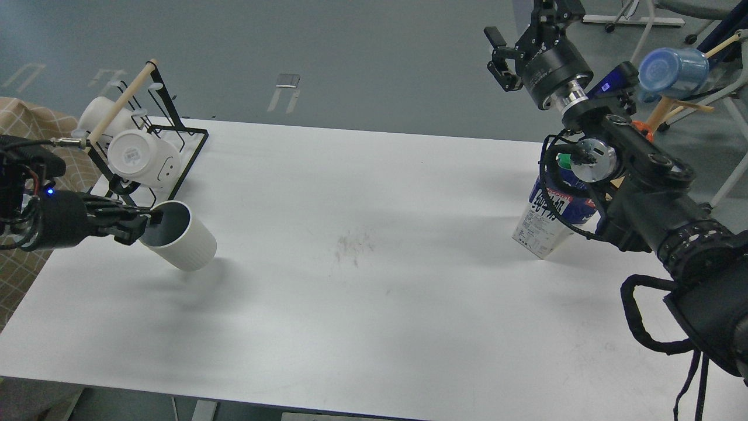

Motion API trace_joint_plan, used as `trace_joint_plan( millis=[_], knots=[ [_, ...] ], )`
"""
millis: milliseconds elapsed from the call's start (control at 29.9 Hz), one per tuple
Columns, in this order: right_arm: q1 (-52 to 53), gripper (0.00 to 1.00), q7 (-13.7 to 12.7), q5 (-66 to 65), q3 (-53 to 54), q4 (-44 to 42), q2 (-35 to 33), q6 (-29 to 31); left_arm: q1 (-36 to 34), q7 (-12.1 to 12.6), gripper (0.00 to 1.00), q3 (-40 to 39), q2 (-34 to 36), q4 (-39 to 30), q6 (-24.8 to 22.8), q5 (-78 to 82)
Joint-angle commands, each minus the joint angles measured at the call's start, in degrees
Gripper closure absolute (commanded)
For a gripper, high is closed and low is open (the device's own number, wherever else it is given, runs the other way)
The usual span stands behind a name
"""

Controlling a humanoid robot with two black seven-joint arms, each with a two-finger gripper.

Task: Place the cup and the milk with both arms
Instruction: 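Lift the white mug with the left gripper and lower it mid-table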

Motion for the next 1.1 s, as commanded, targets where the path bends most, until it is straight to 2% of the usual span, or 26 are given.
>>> trace_joint_plan(
  millis=[0, 134, 201, 334, 401, 501, 535, 668, 869, 1069],
  knots=[
    [1.12, 0.00, 0.00, 0.01, 0.07, -0.08, 0.00, -0.08, -5.05, -0.01, 1.00, 0.18, 0.66, -7.23, -0.64, -0.06],
    [2.09, 0.00, 0.00, 0.01, 0.07, -0.25, 0.00, -0.17, -8.92, -0.01, 1.00, 0.10, -0.30, -10.14, -3.09, 0.03],
    [2.62, 0.00, 0.00, 0.01, -0.02, -0.43, 0.00, -0.86, -12.87, -0.01, 1.00, 0.27, -4.67, -10.15, -6.42, 0.21],
    [2.97, 0.00, 0.00, 0.01, -0.02, -0.34, 0.00, -1.92, -15.87, 0.39, 1.00, 0.63, -13.03, -8.31, -9.34, 0.56],
    [3.06, 0.00, 0.00, 0.01, 0.07, -0.34, 0.00, -2.01, -16.14, 1.97, 1.00, 0.71, -20.04, -4.02, -10.21, 2.83],
    [3.06, 0.00, 0.00, 0.01, -0.02, -0.17, 0.00, -2.01, -16.40, 2.33, 1.00, 0.71, -27.96, 2.40, -12.29, 5.82],
    [3.06, 0.00, 0.00, 0.01, -0.02, -0.17, 0.00, -2.01, -16.40, 2.33, 1.00, 0.71, -27.99, 2.42, -12.29, 5.83],
    [3.06, 0.00, 0.00, 0.01, -0.02, -0.17, 0.00, -2.01, -16.84, 2.50, 1.00, 0.98, -35.36, 10.66, -12.29, 7.85],
    [3.06, 0.00, 0.00, 0.01, -0.02, -0.17, 0.00, -2.01, -18.42, 2.50, 1.00, 7.82, -40.81, 17.79, -12.29, 8.82],
    [2.80, 0.00, 0.00, 0.01, -0.02, -0.17, 0.00, -2.01, -18.51, 2.50, 1.00, 9.15, -43.02, 20.70, -12.29, 8.91]
  ],
)
